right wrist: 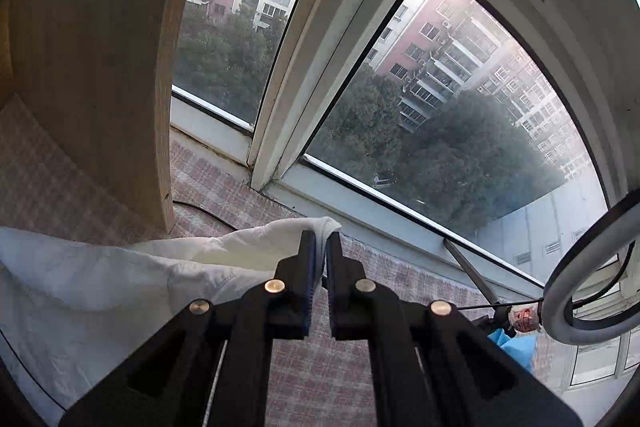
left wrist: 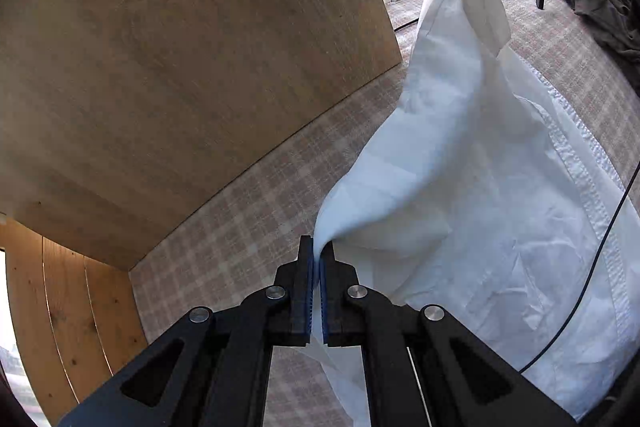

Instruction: Fold clothes

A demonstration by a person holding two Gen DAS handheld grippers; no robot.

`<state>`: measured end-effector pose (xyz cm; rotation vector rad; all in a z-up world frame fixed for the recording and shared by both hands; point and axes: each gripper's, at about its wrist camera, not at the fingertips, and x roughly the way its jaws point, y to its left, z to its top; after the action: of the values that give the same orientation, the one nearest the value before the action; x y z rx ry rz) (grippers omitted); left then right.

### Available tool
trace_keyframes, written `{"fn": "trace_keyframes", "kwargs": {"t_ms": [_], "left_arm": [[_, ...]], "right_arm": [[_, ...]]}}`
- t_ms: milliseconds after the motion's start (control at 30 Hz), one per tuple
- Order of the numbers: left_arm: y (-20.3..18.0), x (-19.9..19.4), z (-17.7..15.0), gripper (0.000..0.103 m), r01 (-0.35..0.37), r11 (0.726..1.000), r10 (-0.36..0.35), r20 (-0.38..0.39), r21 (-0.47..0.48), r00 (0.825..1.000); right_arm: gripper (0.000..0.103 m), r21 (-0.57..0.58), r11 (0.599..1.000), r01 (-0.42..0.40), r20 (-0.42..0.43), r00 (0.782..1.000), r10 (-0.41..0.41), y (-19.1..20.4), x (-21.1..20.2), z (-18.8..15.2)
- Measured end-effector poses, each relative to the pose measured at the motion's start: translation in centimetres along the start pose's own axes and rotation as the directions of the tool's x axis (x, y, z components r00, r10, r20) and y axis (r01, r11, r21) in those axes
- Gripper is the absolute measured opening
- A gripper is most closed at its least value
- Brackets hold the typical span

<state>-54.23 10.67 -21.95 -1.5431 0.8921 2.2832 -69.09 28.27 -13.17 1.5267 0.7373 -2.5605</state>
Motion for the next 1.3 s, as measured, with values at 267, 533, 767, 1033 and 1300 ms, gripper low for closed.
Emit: {"fn": "trace_keyframes", "kwargs": {"t_ms": [267, 533, 767, 1033, 1300], "left_arm": [[2.1, 1.1, 0.4, 0.017, 0.012, 0.999, -0.014, -0.029, -0.039, 0.999], [6.4, -2.2, -3.3, 0.025, 0.103, 0.982, -0.099, 0.034, -0.156, 0.995], [6.5, -4.8, -11.2, 0.03, 0.139, 0.963, -0.139, 0.02, -0.231, 0.99], [-3.1, -1.9, -19.8, 0.03, 0.275, 0.932, -0.301, -0.08, -0.237, 0.95], [-6.6, -2.1, -20.4, 0.041, 0.323, 0.918, -0.339, -0.032, -0.231, 0.94]], "right_arm": [[0.01, 0.104, 0.973, -0.204, -0.038, 0.977, 0.209, -3.2, -1.6, -1.5], [0.026, 0.076, 0.941, -0.33, 0.078, 0.943, 0.324, -4.2, -8.3, -10.7], [0.026, 0.144, 0.904, -0.403, -0.013, 0.913, 0.408, 0.7, -8.8, -25.6], [0.026, 0.23, 0.839, -0.493, -0.058, 0.854, 0.518, 6.2, -8.4, -32.4], [0.026, 0.119, 0.824, -0.554, -0.115, 0.817, 0.566, 13.0, -8.9, -32.6]]}}
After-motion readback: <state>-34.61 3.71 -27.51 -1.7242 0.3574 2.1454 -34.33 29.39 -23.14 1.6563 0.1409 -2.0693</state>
